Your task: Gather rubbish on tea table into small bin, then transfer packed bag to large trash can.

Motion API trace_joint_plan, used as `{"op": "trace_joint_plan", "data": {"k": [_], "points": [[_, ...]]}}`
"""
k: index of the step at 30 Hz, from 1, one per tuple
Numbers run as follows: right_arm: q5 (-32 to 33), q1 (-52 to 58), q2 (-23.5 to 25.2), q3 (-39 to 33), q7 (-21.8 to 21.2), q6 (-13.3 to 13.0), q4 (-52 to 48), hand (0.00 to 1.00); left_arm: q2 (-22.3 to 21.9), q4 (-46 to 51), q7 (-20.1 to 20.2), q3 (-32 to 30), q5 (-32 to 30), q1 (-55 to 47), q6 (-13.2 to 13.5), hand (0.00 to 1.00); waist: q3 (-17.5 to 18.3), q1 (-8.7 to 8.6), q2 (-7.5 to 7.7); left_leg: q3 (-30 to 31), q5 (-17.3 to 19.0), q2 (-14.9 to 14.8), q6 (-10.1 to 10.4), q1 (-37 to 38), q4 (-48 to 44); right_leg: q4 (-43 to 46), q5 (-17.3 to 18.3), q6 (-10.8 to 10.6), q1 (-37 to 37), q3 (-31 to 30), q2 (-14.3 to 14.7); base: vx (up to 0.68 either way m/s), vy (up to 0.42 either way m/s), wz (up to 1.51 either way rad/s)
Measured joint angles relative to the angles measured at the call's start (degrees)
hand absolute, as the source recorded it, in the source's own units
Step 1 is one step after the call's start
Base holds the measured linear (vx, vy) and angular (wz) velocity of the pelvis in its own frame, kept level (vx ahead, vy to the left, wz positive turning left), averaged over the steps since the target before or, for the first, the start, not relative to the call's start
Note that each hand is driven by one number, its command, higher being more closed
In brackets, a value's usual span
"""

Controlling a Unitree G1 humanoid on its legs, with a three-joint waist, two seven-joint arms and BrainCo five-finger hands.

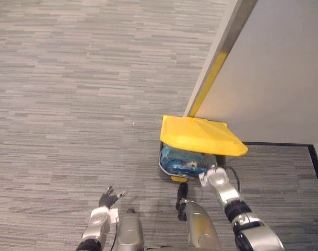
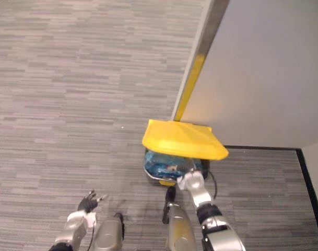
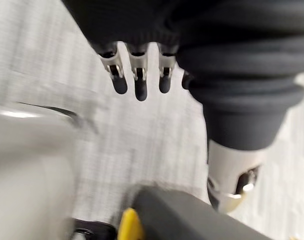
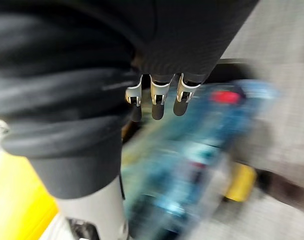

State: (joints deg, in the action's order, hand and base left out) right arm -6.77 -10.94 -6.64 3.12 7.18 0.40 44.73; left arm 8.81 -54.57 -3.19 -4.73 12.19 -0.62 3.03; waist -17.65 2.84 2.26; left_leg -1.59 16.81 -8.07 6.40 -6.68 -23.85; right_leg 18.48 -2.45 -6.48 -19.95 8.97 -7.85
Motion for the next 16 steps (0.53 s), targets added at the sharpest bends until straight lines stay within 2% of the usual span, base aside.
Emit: {"op": "trace_joint_plan", "data": {"k": [1,2,4,5,6,7,8,10,12,16], "points": [[0.0,1.1,0.5,-0.7,0.0,0.0,0.4,0.00,0.0,-0.5,-0.1,-0.3,-0.5,-0.4,-0.1,0.00,0.3,-0.28,0.18,-0.1,-0.4,-0.1,0.0,0.1,0.6,5.1,1.2,1.4,-0.9,-0.1,-0.2,-0.13,0.048,-0.21],[0.0,6.1,3.2,-4.3,-0.1,-0.2,3.1,0.00,0.0,-1.2,-0.4,-2.6,-2.1,-1.3,-0.8,0.00,1.8,-0.65,1.30,-0.3,-1.9,-0.2,-0.1,1.2,3.0,18.5,7.6,2.9,0.1,-0.6,-0.6,-0.12,0.024,-0.12],[0.1,9.0,5.1,-7.0,-0.3,-0.1,5.9,0.00,0.1,-1.2,-0.5,-3.7,-3.2,-2.1,-1.1,0.00,3.8,-0.41,2.35,-0.8,-2.6,-0.3,0.3,1.6,4.5,22.3,12.2,2.3,2.1,-0.7,-0.6,-0.06,-0.058,-0.21],[0.7,11.9,6.8,-10.2,-0.4,-0.2,8.4,0.00,-0.7,-1.2,-0.5,-5.8,-3.8,-2.3,-1.4,0.00,5.6,-0.41,3.62,-1.8,-3.2,-0.3,0.7,1.9,5.9,19.3,15.6,0.7,5.0,-1.6,-0.3,-0.05,-0.119,-0.28],[1.0,12.1,7.0,-11.4,-0.3,-0.2,8.5,0.00,-1.3,-1.3,-0.5,-6.4,-4.0,-2.2,-1.4,0.00,6.1,-0.40,3.88,-2.4,-3.5,-0.4,0.8,2.1,6.5,17.5,15.9,0.9,5.5,-1.6,0.2,-0.05,-0.136,-0.38],[1.1,12.3,6.8,-12.6,-0.1,-0.1,9.0,0.00,-2.7,-1.5,-0.5,-7.5,-4.3,-2.2,-1.6,0.00,7.1,-0.23,3.23,-3.3,-4.4,-0.8,0.8,2.3,8.2,13.2,15.9,0.9,6.5,-1.6,1.3,-0.02,-0.116,-0.70],[1.1,13.0,6.4,-14.3,0.3,0.0,10.5,0.00,-4.9,-2.0,-0.5,-9.0,-5.0,-2.0,-1.7,0.00,9.6,0.00,1.82,-5.7,-6.5,-2.0,0.9,2.8,11.8,4.7,14.7,4.7,8.1,-1.6,3.4,-0.03,-0.092,-0.68],[1.9,13.2,5.9,-16.6,0.5,0.0,11.2,0.00,-6.3,-2.7,-0.5,-9.5,-5.5,-1.6,-1.7,0.00,10.7,-0.23,0.17,-6.2,-9.2,-2.1,1.6,4.2,16.0,1.7,13.1,4.6,8.4,-2.0,4.3,-0.02,-0.046,-0.36],[2.3,13.2,5.5,-18.4,0.6,0.3,12.9,0.00,-7.0,-3.7,-0.5,-9.4,-5.5,-1.3,-1.9,0.00,11.4,-0.32,-0.62,-6.7,-11.5,-2.2,1.4,6.4,19.7,-1.5,11.5,4.4,10.0,-2.1,5.1,-0.01,-0.016,-0.07],[2.3,13.0,4.6,-19.6,0.6,0.9,15.0,0.00,-7.3,-4.7,-0.4,-9.4,-5.5,-1.4,-2.2,0.00,12.8,-0.47,-1.42,-7.1,-12.4,-1.6,0.8,7.2,21.9,-6.6,8.7,3.5,12.2,-2.3,5.2,0.00,0.041,0.00]]}}
